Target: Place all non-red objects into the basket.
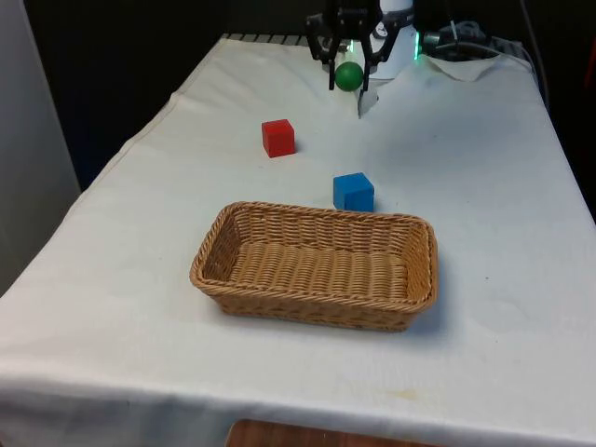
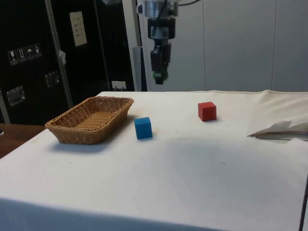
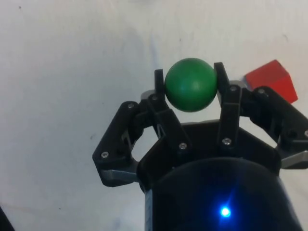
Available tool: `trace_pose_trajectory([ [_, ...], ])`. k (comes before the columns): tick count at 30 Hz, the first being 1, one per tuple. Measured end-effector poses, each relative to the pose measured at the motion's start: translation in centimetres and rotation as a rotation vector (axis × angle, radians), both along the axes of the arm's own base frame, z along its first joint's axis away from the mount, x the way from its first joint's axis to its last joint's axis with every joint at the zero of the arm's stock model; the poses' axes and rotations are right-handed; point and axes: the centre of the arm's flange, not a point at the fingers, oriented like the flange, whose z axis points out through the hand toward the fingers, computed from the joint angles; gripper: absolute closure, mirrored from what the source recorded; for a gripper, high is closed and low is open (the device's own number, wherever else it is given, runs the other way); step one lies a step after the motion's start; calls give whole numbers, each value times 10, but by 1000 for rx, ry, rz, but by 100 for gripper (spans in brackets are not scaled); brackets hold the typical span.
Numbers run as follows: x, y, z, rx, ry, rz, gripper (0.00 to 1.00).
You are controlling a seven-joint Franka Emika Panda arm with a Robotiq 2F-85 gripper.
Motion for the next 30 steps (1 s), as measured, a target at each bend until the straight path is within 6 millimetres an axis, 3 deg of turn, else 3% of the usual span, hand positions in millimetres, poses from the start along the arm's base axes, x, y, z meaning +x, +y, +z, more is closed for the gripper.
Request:
trace_pose_trajectory([
  [30,100,-9,6,-30,-25,-6,100],
])
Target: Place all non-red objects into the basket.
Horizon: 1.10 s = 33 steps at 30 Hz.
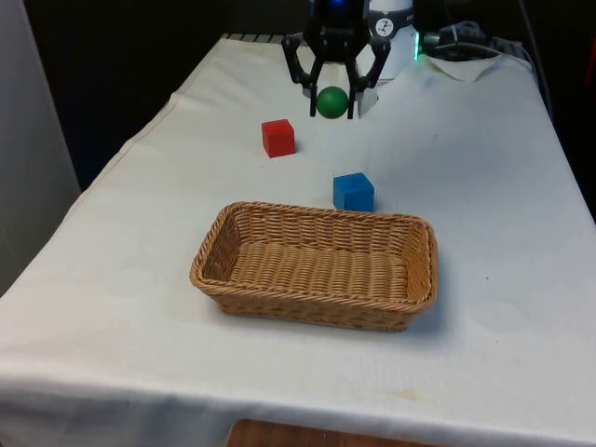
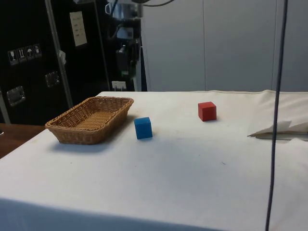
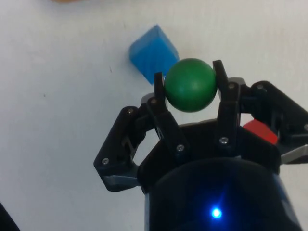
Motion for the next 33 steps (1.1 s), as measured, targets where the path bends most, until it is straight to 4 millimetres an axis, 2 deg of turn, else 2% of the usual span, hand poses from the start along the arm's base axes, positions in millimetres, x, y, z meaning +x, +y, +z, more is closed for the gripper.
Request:
trace_pose_trajectory([
  [15,52,-9,-17,-8,-20,-2,100],
  [20,62,-12,-22,-7,-24,-4,100],
  [33,98,-35,-53,21,-42,-14,100],
])
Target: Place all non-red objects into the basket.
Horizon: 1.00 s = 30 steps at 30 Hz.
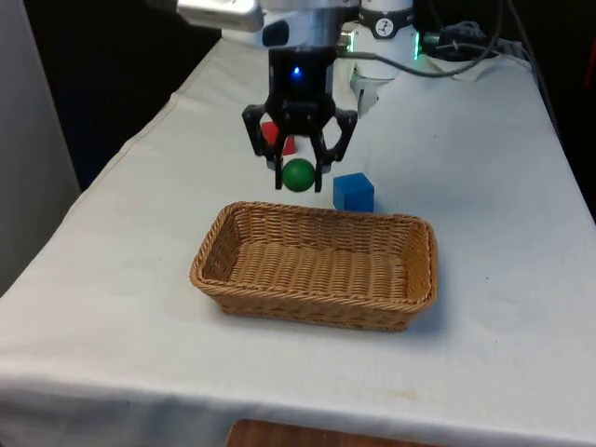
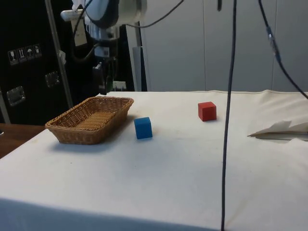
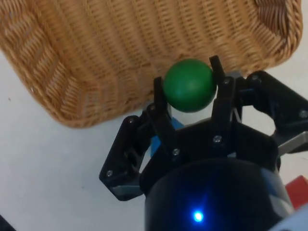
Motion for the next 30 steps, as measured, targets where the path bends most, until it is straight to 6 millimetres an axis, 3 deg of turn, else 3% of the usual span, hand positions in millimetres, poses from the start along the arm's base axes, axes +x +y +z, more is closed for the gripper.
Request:
trace_pose_trajectory([
  [12,27,-13,-36,38,-9,-11,100],
  [22,29,-20,-70,50,11,-15,100],
  [30,29,-28,-81,59,15,-21,100],
])
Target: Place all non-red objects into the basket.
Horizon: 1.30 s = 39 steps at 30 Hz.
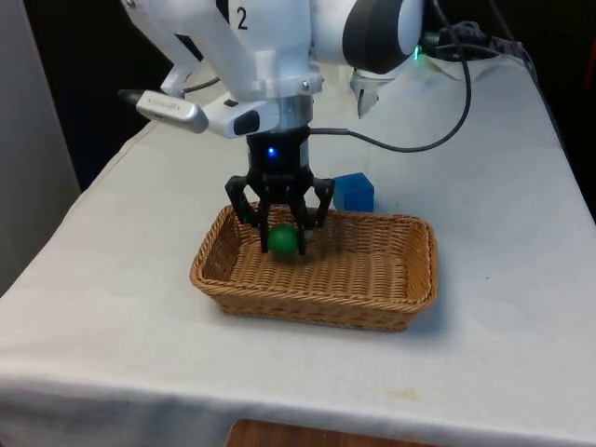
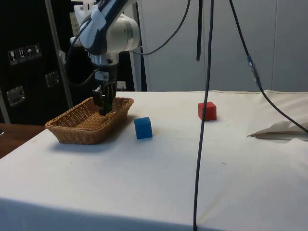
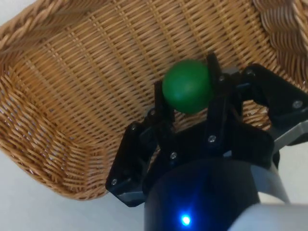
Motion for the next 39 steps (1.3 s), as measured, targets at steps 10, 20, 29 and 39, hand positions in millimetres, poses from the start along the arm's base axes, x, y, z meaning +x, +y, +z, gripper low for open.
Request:
trace_pose_trajectory([
  [10,0,-9,-2,16,-7,-2,66],
  [20,0,-11,-1,18,-9,-4,0],
  [29,3,-12,6,17,-16,-4,0],
  [39,4,1,45,25,-26,9,0],
])
